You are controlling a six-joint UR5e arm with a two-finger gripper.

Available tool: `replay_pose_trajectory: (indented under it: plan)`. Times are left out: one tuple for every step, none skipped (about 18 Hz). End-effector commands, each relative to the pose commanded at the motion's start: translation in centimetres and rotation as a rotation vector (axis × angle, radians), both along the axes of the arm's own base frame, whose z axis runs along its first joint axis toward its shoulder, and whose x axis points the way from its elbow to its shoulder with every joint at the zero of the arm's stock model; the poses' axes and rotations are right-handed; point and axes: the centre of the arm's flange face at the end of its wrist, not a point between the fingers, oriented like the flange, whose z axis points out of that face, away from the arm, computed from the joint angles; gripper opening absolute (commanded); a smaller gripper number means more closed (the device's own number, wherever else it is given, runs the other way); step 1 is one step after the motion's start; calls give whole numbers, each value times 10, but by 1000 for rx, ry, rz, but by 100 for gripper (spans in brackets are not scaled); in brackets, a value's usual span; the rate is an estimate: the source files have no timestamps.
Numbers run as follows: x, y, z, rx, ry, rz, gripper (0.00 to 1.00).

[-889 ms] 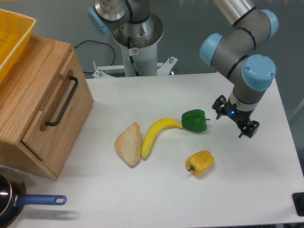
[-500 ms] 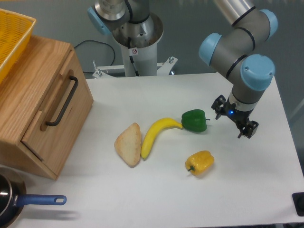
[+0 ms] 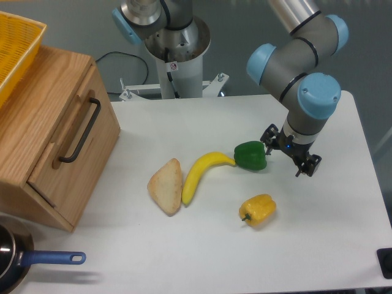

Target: Slide open the top drawer

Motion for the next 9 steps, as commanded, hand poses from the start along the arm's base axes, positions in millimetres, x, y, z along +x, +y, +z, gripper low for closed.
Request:
replay_pose_trajectory:
  plan:
    - [1, 1, 6, 13, 4, 17, 100]
    - [4, 1, 14, 24, 13, 17, 100]
    - [8, 4, 17, 26, 14, 16, 100]
    - [16, 10, 26, 32, 26, 12, 100]
    - [22, 13, 37, 37, 34, 36, 100]
    - [28, 16, 43, 42, 36, 74, 100]
    - [35, 23, 46, 49, 30, 109, 100]
    - [40, 27, 47, 59, 22, 127, 100]
    - [47, 30, 48, 64, 14, 137, 100]
